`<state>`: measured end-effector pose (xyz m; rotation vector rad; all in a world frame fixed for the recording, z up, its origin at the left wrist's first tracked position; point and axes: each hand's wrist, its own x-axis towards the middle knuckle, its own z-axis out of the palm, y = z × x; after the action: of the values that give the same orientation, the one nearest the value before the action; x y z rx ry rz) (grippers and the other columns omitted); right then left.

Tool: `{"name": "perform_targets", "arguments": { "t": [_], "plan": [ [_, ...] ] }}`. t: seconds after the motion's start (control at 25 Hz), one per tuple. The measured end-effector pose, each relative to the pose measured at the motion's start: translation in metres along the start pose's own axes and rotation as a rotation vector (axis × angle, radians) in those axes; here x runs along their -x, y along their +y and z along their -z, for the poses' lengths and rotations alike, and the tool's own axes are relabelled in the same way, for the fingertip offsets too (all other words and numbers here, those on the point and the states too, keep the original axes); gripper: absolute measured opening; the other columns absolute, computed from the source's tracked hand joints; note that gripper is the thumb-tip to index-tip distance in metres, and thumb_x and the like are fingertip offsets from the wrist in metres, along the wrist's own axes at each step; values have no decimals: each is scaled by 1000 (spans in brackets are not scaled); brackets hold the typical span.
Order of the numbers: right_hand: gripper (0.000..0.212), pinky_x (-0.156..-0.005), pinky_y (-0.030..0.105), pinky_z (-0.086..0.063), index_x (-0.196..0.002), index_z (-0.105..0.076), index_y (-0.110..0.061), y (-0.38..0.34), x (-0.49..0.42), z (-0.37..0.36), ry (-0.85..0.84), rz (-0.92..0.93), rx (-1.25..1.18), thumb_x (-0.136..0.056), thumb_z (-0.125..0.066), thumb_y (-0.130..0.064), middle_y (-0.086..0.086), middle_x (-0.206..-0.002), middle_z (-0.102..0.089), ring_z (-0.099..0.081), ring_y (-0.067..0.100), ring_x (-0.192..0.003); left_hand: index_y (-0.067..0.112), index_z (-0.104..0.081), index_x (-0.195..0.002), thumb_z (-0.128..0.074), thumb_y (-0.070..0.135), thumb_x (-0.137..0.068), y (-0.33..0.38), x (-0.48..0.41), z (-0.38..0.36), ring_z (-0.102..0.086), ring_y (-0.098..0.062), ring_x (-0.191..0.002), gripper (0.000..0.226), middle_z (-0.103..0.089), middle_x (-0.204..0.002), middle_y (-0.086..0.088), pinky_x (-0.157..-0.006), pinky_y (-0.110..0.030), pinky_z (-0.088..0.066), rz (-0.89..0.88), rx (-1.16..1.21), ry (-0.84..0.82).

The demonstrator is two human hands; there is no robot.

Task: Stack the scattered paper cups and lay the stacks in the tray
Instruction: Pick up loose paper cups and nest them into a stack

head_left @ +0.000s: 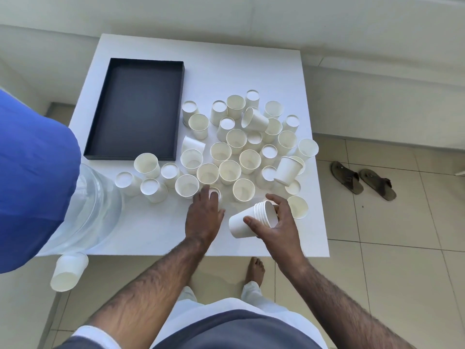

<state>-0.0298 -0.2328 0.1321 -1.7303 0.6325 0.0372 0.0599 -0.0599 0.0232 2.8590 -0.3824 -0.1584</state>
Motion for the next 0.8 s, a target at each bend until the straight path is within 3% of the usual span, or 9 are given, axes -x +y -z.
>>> {"name": "perform_targets", "arguments": {
  "t": [0.2,0.28,0.44,0.56,0.8],
  "plan": [
    [70,-96,51,-56,-125,-52,-48,4,2,7,24,-15,11,-64,-85,-51,-28,-120,-58,-56,-1,-115,8,-64,-105,-85,26,-81,-4,1,2,-61,-32,-99,37,-59,-120,-10,-61,-39,-55,-27,33,38],
    [65,-94,53,-57,-125,-54,-48,3,1,7,48,-8,0,-67,-84,-52,-30,-119,-57,-57,6,-119,12,-56,-108,-81,28,-86,-6,10,12,-57,-25,-97,37,-56,-114,-2,-60,-37,-51,67,262,46],
    [59,-97,56,-55,-123,-54,-53,-6,-5,6,113,8,-50,-71,-81,-56,-39,-119,-54,-56,15,-125,29,-54,-124,-80,25,-90,-21,34,51,-66,-9,-98,44,-64,-111,10,-78,-23,-57,237,934,39],
    [60,-99,56,-54,-126,-53,-51,-14,-9,0,123,23,-88,-73,-80,-56,-40,-120,-53,-55,15,-128,23,-64,-126,-74,21,-94,-27,48,75,-71,-22,-106,34,-70,-118,-6,-86,-37,-62,371,1393,-93],
    [54,-83,50,-63,-128,-55,-40,-27,-10,-26,-20,11,-164,-80,-80,-44,-15,-125,-58,-60,19,-122,11,-66,-129,-70,22,-91,-23,54,93,-70,-25,-110,39,-73,-121,-8,-87,-37,-62,482,1743,-240]
  ]
}}
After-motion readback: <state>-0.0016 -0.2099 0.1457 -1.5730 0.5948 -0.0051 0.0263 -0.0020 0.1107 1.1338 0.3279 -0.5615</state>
